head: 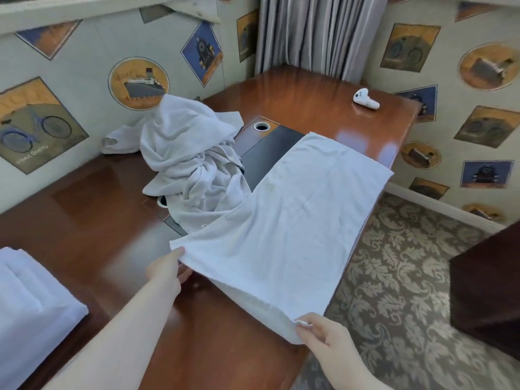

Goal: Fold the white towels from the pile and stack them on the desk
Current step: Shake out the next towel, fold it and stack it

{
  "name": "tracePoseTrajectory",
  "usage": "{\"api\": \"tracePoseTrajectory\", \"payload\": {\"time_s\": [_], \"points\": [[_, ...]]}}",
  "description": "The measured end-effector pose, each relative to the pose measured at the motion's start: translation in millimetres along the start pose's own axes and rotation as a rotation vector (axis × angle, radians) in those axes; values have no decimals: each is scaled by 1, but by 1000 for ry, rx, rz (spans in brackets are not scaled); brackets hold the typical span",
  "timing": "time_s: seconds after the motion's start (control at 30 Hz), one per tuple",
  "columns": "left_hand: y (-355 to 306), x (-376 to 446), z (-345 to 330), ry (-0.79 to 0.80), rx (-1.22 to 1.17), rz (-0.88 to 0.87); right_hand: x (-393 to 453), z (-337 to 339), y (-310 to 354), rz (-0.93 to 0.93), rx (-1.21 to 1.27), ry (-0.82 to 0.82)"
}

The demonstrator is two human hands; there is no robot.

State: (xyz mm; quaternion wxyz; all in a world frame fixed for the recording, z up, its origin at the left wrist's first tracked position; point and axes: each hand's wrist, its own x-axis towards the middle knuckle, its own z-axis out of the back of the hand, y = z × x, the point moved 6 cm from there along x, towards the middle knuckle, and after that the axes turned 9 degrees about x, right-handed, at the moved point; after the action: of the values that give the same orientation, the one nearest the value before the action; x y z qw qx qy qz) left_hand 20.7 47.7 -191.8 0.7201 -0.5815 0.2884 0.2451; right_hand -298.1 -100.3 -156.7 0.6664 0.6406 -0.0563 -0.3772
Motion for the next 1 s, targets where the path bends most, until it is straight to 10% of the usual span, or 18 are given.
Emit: {"api": "tracePoseTrajectory", "payload": {"time_s": [0.33,1.0], "points": [[-77,-46,-41,238,-134,-39,34,56,34,-168,654,-21],[-181,-119,-389,436,-155,-152,199,335,72,-212,946,-64]]}}
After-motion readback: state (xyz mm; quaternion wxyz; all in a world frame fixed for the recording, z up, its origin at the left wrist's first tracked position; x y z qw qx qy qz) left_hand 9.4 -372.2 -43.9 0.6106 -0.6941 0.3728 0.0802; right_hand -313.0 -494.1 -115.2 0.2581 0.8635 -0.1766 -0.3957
